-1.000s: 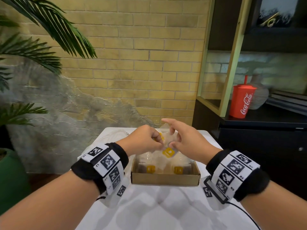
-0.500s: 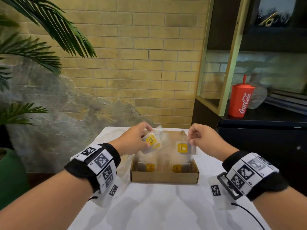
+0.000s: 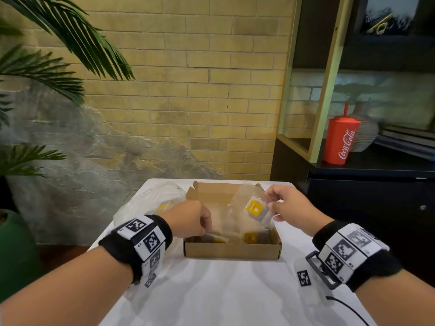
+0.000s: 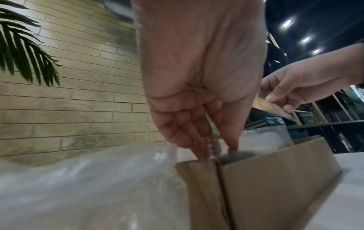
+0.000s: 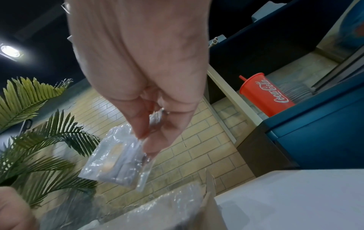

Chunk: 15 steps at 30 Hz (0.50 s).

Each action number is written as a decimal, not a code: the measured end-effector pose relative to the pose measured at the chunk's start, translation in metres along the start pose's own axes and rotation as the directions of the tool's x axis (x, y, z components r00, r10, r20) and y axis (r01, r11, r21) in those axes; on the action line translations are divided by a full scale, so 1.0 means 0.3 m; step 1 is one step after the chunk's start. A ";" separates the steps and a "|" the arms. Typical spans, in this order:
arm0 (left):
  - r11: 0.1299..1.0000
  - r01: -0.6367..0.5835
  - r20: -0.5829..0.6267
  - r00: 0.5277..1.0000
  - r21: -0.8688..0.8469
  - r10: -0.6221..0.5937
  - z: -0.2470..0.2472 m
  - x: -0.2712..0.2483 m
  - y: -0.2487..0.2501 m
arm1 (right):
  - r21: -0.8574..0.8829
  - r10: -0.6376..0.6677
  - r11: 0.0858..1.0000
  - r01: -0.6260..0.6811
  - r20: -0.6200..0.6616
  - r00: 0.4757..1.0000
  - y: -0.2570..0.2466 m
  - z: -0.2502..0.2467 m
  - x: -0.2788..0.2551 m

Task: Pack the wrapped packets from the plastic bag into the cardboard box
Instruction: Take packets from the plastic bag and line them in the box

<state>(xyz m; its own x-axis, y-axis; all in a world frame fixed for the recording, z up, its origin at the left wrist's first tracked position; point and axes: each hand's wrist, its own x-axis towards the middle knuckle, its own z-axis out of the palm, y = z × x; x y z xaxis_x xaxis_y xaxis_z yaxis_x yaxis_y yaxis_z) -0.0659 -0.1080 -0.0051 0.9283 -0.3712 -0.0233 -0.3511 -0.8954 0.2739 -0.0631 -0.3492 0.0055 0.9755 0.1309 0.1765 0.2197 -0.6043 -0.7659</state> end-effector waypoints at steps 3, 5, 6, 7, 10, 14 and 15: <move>1.000 -0.001 -0.006 1.000 -0.007 0.001 0.007 0.005 -0.001 | 0.175 0.039 0.984 -0.039 0.003 0.999 -0.008 0.002 -0.003; 1.000 0.007 -0.013 1.000 -0.020 -0.007 0.010 0.009 -0.005 | 0.324 0.091 0.941 -0.095 0.026 0.995 -0.010 -0.001 -0.007; 1.000 0.007 -0.018 1.000 -0.024 -0.007 0.013 0.011 -0.005 | 0.362 0.111 0.924 -0.121 0.047 0.993 -0.011 0.001 -0.010; 1.000 0.005 -0.021 1.000 -0.025 -0.006 0.017 0.012 -0.005 | 0.350 0.122 0.926 -0.138 0.069 0.990 -0.010 0.008 -0.013; 1.000 0.005 -0.013 1.000 -0.030 -0.005 0.028 0.017 0.001 | 0.074 0.120 0.989 -0.129 0.118 0.986 -0.003 0.043 -0.026; 1.000 0.011 0.001 1.000 -0.012 -0.011 0.035 0.024 0.003 | -0.181 0.066 0.982 -0.050 0.086 0.994 -0.002 0.060 -0.024; 1.000 0.013 -0.001 1.000 -0.008 -0.013 0.035 0.026 0.002 | -0.221 0.048 0.975 -0.028 0.088 0.995 -0.003 0.059 -0.021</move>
<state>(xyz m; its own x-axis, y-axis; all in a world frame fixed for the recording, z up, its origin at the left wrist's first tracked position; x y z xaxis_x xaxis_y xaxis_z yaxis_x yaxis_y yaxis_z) -0.0603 -0.1140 -0.0150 0.9330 -0.3589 -0.0255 -0.3379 -0.8983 0.2808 -0.0694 -0.3356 -0.0058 0.9818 0.1701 0.0847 0.1858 -0.7663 -0.6150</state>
